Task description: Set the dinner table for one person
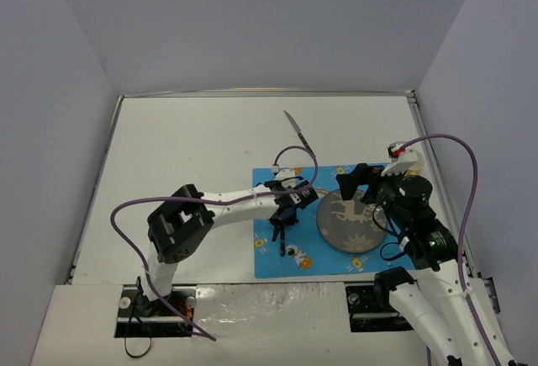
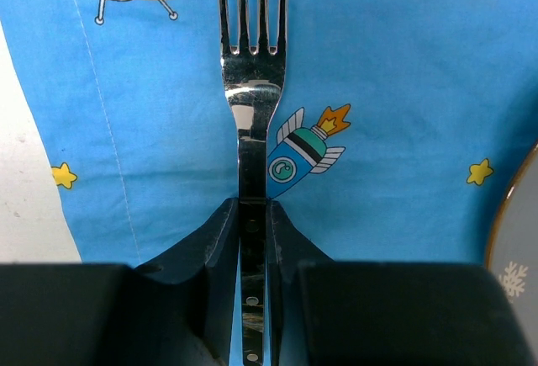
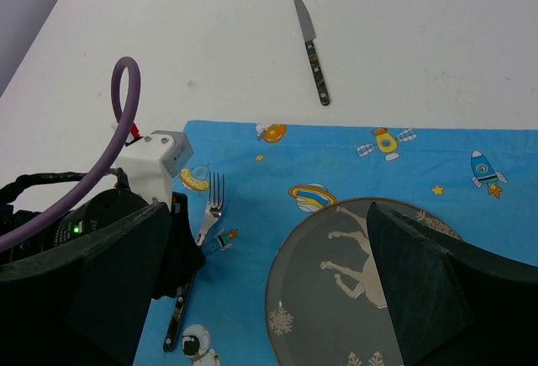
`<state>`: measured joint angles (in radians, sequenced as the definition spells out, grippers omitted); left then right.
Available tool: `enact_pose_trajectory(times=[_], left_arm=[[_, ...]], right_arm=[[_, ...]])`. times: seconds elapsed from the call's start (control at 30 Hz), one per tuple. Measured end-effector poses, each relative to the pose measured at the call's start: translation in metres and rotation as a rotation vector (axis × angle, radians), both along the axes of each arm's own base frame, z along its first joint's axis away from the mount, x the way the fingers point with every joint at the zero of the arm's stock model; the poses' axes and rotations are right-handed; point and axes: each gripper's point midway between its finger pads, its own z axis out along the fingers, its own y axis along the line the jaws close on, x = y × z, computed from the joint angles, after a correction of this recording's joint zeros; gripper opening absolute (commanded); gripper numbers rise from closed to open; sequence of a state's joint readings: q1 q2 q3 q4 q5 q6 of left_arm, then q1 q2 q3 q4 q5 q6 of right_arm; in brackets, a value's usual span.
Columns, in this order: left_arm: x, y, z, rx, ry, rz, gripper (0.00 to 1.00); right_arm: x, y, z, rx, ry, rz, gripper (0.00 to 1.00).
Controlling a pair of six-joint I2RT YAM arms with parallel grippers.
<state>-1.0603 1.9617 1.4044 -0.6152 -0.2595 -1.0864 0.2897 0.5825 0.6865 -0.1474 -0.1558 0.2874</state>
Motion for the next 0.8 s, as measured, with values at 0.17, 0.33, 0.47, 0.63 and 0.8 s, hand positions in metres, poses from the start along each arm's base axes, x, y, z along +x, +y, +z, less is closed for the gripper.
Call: enact_pose_trajectory(times=[0.17, 0.33, 0.47, 0.63, 0.8], left_arm=[[-0.0023, 0.0027, -0.004, -0.004, 0.01, 0.038, 0.0], [-0.0025, 0.0033, -0.0035, -0.007, 0.011, 0.056, 0.03], [-0.003, 0.0029, -0.0037, -0.011, 0.014, 0.062, 0.21], [-0.0032, 0.0031, -0.0041, -0.019, 0.013, 0.071, 0.39], [-0.0042, 0.0098, 0.0028, -0.013, 0.001, 0.073, 0.56]], right_arm=[[0.0006, 0.0002, -0.0014, -0.001, 0.006, 0.0, 1.0], [0.0006, 0.0002, -0.0013, -0.001, 0.005, 0.0, 1.0], [0.0006, 0.0002, -0.0013, -0.001, 0.005, 0.0, 1.0], [0.0006, 0.0002, -0.0014, -0.002, 0.006, 0.0, 1.0], [0.0032, 0.0009, -0.0065, -0.008, 0.025, 0.0, 1.0]])
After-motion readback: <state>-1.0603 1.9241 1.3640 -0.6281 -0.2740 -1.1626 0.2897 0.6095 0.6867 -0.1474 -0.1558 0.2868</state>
